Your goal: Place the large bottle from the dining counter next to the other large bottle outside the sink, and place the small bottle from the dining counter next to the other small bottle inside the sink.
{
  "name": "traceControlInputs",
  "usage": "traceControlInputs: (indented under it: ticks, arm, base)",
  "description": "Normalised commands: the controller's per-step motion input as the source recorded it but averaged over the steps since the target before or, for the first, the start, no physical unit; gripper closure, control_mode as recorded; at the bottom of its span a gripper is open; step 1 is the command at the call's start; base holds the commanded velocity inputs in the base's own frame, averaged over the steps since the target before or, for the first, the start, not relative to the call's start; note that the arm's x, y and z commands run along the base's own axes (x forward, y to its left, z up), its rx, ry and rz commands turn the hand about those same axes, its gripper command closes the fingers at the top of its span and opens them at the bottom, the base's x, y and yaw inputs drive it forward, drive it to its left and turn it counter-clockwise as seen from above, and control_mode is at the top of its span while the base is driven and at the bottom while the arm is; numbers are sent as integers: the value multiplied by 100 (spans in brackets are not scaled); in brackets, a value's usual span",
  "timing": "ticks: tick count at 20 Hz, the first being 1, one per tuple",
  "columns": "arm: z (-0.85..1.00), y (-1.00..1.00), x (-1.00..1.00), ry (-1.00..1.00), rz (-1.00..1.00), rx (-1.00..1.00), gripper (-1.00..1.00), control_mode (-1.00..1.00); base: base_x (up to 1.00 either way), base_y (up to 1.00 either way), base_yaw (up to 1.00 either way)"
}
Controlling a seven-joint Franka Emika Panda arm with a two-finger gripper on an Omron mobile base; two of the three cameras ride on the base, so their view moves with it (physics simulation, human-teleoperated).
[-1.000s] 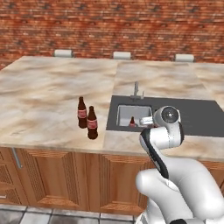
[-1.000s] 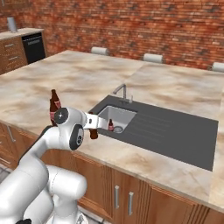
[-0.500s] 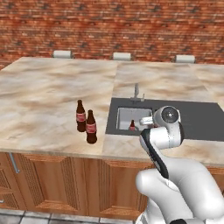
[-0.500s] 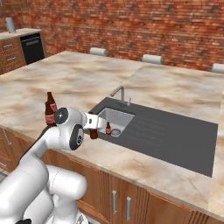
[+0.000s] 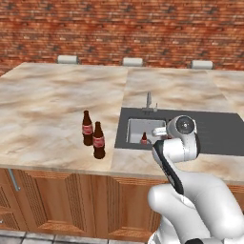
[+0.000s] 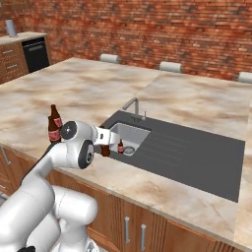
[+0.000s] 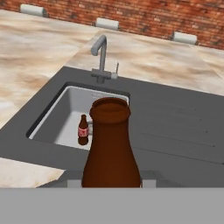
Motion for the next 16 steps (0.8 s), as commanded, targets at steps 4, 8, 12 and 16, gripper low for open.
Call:
traceControlInputs:
  ticks: [4, 8, 12, 16]
  arm:
    - [0, 0, 0, 0, 0, 0, 100, 100]
    - [0, 0, 0, 0, 0, 0, 100, 100]
    - [0, -2, 0, 0, 1, 0, 100, -100]
    - [0, -16, 7, 0, 4, 0, 100, -100]
  base:
    - [3, 0, 0]
    - [2, 0, 0]
    - [0, 0, 0]
    - [0, 0, 0]
